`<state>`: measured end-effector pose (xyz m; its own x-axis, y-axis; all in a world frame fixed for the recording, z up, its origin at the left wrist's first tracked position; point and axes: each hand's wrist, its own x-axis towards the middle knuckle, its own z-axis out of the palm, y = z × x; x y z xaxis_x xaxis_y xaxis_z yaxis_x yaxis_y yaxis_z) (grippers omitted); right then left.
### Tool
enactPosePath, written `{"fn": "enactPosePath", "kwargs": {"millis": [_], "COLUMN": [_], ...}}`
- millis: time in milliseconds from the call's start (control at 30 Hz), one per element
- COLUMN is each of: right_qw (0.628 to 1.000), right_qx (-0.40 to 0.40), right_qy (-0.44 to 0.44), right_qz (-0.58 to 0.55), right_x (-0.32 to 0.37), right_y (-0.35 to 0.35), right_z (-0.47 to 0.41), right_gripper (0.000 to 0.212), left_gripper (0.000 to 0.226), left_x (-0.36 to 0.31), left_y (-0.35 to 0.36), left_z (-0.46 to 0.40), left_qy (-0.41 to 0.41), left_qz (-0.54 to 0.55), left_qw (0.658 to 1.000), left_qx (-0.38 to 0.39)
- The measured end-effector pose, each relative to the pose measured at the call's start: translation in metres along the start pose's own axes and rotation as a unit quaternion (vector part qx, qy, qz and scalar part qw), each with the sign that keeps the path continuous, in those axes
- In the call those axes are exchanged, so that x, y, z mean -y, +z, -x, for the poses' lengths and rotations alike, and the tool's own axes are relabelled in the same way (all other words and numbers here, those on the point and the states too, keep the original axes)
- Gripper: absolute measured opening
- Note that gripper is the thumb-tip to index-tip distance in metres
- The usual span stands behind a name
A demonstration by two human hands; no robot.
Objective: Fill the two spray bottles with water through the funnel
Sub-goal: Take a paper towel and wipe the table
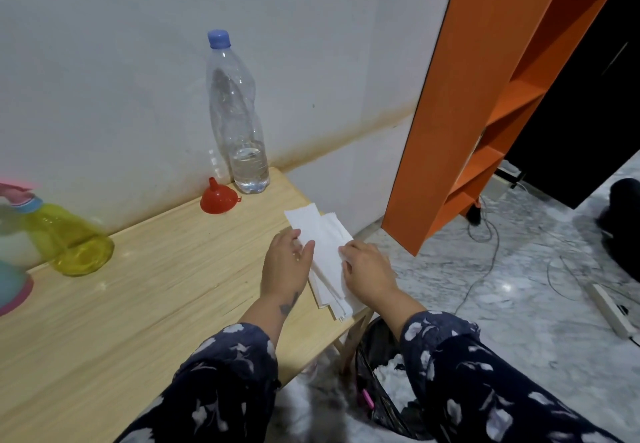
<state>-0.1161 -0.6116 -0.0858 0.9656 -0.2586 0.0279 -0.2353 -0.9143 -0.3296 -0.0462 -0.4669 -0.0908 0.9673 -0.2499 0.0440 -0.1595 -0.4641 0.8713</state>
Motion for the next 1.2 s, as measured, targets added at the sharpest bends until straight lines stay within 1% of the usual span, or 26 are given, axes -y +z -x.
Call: {"fn": "enactPosePath", "kwargs": {"millis": [100, 233, 333, 367, 433, 500, 533, 600, 633, 667, 733, 767, 833, 967, 1033, 1100, 1133, 1200], "right_qw": [1.0, 0.997, 0.994, 0.992, 0.985, 0.973, 0.965, 0.948, 0.943, 0.94, 0.94, 0.941, 0.939, 0.917, 0.908, 0.89, 0.879, 0.861], "right_qx": [-0.01, -0.026, -0.003, 0.0, -0.018, -0.055, -0.071, -0.085, -0.083, -0.075, -0.057, -0.05, -0.042, -0.046, -0.051, -0.05, -0.048, -0.039], "right_qy": [0.019, 0.015, 0.012, 0.009, 0.005, 0.024, 0.044, 0.09, 0.105, 0.115, 0.132, 0.144, 0.171, 0.2, 0.197, 0.195, 0.193, 0.185], "right_qz": [-0.008, -0.072, -0.112, -0.126, -0.173, -0.225, -0.25, -0.293, -0.306, -0.313, -0.309, -0.302, -0.297, -0.342, -0.365, -0.409, -0.433, -0.472], "right_x": [0.006, 0.015, 0.018, 0.018, 0.02, 0.02, 0.019, 0.013, 0.008, 0.003, -0.008, -0.012, -0.017, -0.018, -0.015, -0.011, -0.009, -0.001], "right_y": [0.002, 0.003, 0.005, 0.006, 0.005, 0.001, -0.002, -0.009, -0.013, -0.017, -0.021, -0.021, -0.021, -0.019, -0.023, -0.03, -0.034, -0.044], "right_z": [0.002, 0.005, 0.01, 0.012, 0.014, 0.012, 0.008, 0.003, 0.002, 0.001, 0.0, 0.0, -0.001, 0.0, 0.001, 0.0, -0.001, -0.004], "right_gripper": [0.033, 0.046, 0.065, 0.068, 0.061, 0.055, 0.054, 0.053, 0.055, 0.059, 0.06, 0.058, 0.053, 0.044, 0.044, 0.048, 0.049, 0.051], "left_gripper": [0.041, 0.035, 0.024, 0.018, 0.014, 0.026, 0.035, 0.05, 0.055, 0.057, 0.055, 0.054, 0.053, 0.051, 0.048, 0.047, 0.048, 0.05], "left_x": [0.0, -0.001, -0.008, -0.012, -0.018, -0.02, -0.019, -0.016, -0.012, -0.007, 0.002, 0.005, 0.009, 0.009, 0.006, 0.0, -0.005, -0.016], "left_y": [-0.004, -0.001, -0.001, 0.0, 0.001, 0.002, 0.002, 0.002, 0.004, 0.006, 0.012, 0.015, 0.02, 0.023, 0.022, 0.02, 0.019, 0.015], "left_z": [0.0, 0.002, 0.005, 0.006, 0.006, 0.006, 0.007, 0.009, 0.011, 0.012, 0.015, 0.016, 0.018, 0.017, 0.016, 0.016, 0.016, 0.013], "left_qy": [-0.019, -0.041, -0.056, -0.059, -0.057, -0.038, -0.027, -0.007, 0.006, 0.023, 0.064, 0.077, 0.077, 0.062, 0.054, 0.036, 0.01, -0.059], "left_qz": [0.025, 0.051, 0.089, 0.11, 0.142, 0.14, 0.124, 0.071, 0.023, -0.052, -0.217, -0.27, -0.315, -0.336, -0.324, -0.28, -0.233, -0.079], "left_qw": [0.999, 0.998, 0.994, 0.992, 0.988, 0.988, 0.99, 0.992, 0.989, 0.982, 0.947, 0.929, 0.911, 0.906, 0.913, 0.934, 0.951, 0.981], "left_qx": [0.012, 0.014, 0.011, 0.015, 0.028, 0.043, 0.056, 0.108, 0.144, 0.179, 0.23, 0.242, 0.253, 0.251, 0.241, 0.22, 0.204, 0.169]}}
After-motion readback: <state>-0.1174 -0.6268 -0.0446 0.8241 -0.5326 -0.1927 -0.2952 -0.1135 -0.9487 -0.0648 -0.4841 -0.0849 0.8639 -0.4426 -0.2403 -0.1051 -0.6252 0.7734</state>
